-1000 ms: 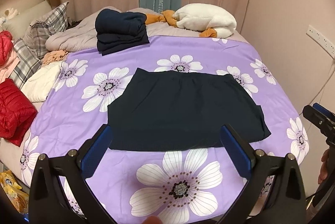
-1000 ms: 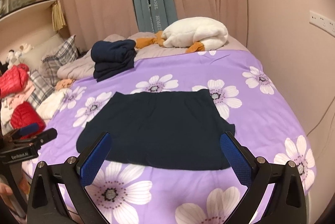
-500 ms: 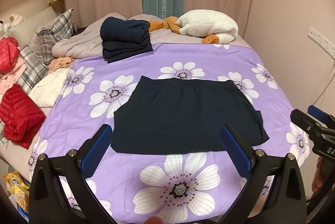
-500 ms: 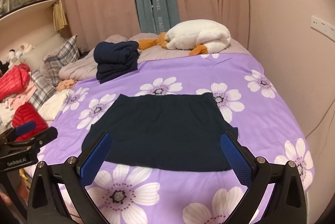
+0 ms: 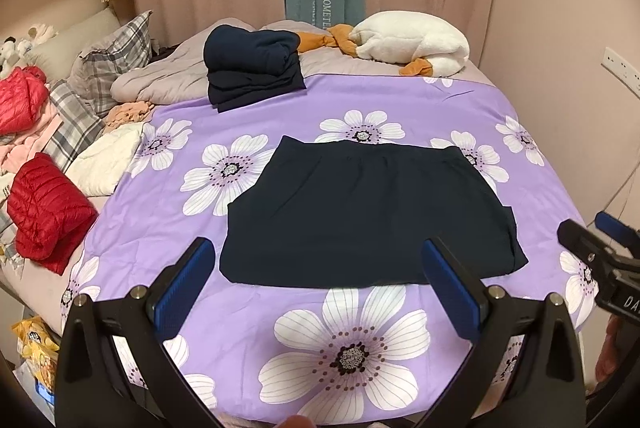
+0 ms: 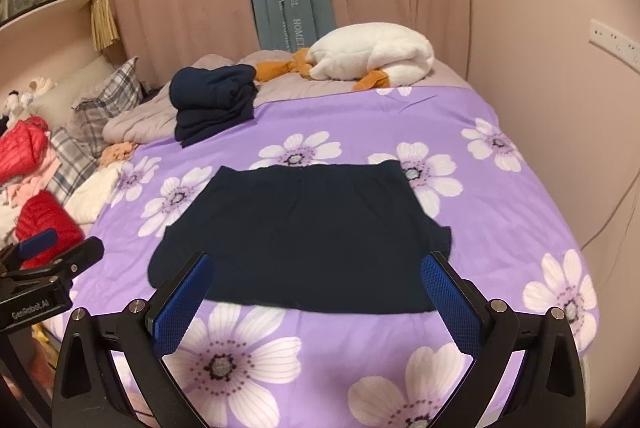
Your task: Fold large clothes
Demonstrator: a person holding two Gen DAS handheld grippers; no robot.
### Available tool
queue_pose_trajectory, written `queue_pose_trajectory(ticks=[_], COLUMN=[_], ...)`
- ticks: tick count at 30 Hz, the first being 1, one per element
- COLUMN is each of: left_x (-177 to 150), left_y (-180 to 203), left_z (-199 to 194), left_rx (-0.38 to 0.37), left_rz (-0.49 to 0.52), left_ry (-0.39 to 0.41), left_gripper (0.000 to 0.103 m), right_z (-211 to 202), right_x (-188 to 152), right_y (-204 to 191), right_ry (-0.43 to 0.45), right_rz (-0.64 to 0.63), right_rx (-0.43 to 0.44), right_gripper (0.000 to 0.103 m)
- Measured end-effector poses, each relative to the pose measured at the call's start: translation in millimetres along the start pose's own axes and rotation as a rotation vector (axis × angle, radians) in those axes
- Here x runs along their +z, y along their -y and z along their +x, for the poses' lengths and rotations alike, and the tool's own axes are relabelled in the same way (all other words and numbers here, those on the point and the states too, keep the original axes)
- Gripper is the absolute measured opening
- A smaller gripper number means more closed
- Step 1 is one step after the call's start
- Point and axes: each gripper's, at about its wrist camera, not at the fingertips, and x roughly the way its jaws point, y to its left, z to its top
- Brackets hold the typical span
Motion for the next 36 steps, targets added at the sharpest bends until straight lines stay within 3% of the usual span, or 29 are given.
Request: queue_pose_trajectory(ticks=[13, 36], left_x=[-4.8, -8.8], left_y=[-2.3, 12.7], left_z=[15.4, 15.6], left_rx=[0.004, -0.022], left_rz=[0.008, 0.032], left_ry=[-0.031, -0.042], left_gripper=[0.103, 0.103], right_z=[19.4, 13.2], right_x=[-9.4, -10.8], right_y=[3.4, 3.9], right_ry=[-0.048, -0.041], right_rz=[0.061, 0.046], right_rx=[-0.006, -0.002], right_gripper=[0.102, 0.102])
